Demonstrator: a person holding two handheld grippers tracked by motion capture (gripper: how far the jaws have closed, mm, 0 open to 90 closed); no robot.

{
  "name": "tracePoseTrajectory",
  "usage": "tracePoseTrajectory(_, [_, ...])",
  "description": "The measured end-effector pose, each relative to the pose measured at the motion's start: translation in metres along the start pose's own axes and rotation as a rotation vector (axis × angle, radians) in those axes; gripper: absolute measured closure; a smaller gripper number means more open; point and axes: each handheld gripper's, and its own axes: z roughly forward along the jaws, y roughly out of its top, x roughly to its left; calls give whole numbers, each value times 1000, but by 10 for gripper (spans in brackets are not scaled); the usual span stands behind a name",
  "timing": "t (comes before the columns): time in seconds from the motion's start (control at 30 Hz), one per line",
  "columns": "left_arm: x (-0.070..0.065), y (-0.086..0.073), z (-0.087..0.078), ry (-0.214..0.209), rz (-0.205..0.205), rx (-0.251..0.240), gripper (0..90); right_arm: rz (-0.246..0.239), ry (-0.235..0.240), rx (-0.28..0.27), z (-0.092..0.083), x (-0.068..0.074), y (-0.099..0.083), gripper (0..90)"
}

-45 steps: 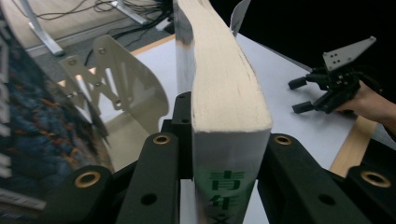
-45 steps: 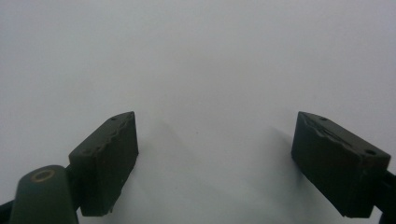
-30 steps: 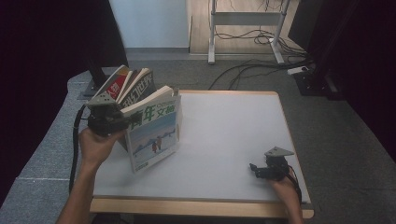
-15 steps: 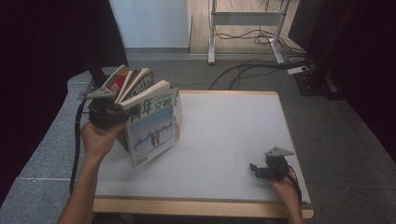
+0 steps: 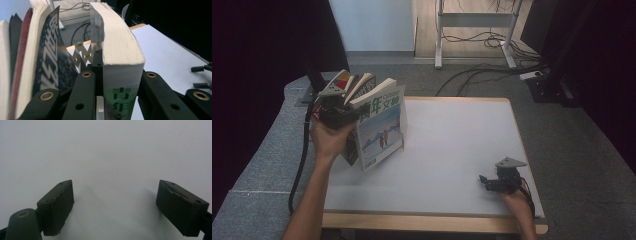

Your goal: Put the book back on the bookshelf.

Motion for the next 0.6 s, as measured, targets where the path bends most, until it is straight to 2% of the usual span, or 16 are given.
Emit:
tracePoseTrajectory(0.27, [-8,4,17,-19,19,-49,741,0,-1,0,0,0,0,142])
tracePoseTrajectory(0.47, [-14,-5,27,5,63,-71,741,-2,-2,-1,0,0,0,142])
tracePoseTrajectory(0.6, [-13,-12,30,-5,59,-90,740,-1,-1,-1,0,0,0,142])
